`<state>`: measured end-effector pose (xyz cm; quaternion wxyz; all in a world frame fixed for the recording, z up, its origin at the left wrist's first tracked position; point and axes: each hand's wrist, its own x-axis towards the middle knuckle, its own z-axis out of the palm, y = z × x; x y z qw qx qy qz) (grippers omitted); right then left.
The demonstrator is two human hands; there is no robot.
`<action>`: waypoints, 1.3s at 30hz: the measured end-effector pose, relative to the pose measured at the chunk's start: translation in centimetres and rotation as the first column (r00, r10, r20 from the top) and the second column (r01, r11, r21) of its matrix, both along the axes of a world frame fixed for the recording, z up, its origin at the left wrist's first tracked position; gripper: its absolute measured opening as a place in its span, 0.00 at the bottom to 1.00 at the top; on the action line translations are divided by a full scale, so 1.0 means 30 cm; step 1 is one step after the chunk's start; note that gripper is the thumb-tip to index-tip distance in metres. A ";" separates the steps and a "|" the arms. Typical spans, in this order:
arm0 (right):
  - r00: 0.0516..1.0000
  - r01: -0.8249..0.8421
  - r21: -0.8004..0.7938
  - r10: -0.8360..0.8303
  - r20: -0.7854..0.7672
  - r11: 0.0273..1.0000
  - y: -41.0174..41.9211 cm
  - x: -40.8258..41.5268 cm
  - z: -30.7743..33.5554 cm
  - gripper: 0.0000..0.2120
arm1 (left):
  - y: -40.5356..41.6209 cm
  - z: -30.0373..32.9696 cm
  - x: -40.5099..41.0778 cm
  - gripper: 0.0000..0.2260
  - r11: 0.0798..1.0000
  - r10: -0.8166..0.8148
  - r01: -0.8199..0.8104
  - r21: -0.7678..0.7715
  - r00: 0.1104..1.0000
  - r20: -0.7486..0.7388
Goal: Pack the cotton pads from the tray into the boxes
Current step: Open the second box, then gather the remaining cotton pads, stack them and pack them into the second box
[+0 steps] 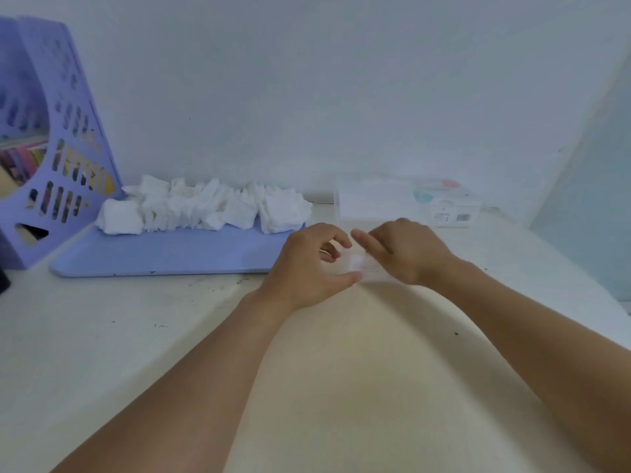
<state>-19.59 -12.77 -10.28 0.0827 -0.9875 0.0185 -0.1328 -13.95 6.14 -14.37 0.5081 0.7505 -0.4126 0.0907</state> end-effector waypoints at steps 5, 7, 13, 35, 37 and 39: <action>0.966 -0.050 0.172 0.004 0.257 0.984 -0.012 0.040 0.075 0.25 | 0.047 0.053 0.037 0.02 0.900 0.301 -0.341 -0.272 0.937 -0.176; 0.942 -0.145 0.248 0.057 0.330 0.958 0.064 0.085 0.123 0.14 | 0.112 0.063 0.106 0.03 0.766 0.544 -0.590 -0.256 0.807 -0.231; 0.999 -0.044 0.388 0.030 0.043 0.921 0.273 0.366 0.116 0.11 | 0.225 0.011 0.192 0.13 0.730 0.666 -0.678 0.091 0.675 -0.318; 0.970 0.219 0.925 -0.175 -0.171 0.310 0.303 0.481 0.096 0.20 | 0.193 0.012 0.179 0.14 0.719 0.694 -0.667 0.194 0.680 -0.238; 0.983 0.066 0.989 -0.179 -0.041 0.133 0.274 0.425 0.131 0.19 | 0.188 0.024 0.172 0.10 0.714 0.659 -0.700 -0.001 0.673 -0.337; 0.993 -0.041 0.998 -0.107 0.046 0.050 0.264 0.360 0.170 0.15 | 0.186 0.053 0.161 0.08 0.674 0.541 -0.694 -0.252 0.697 -0.471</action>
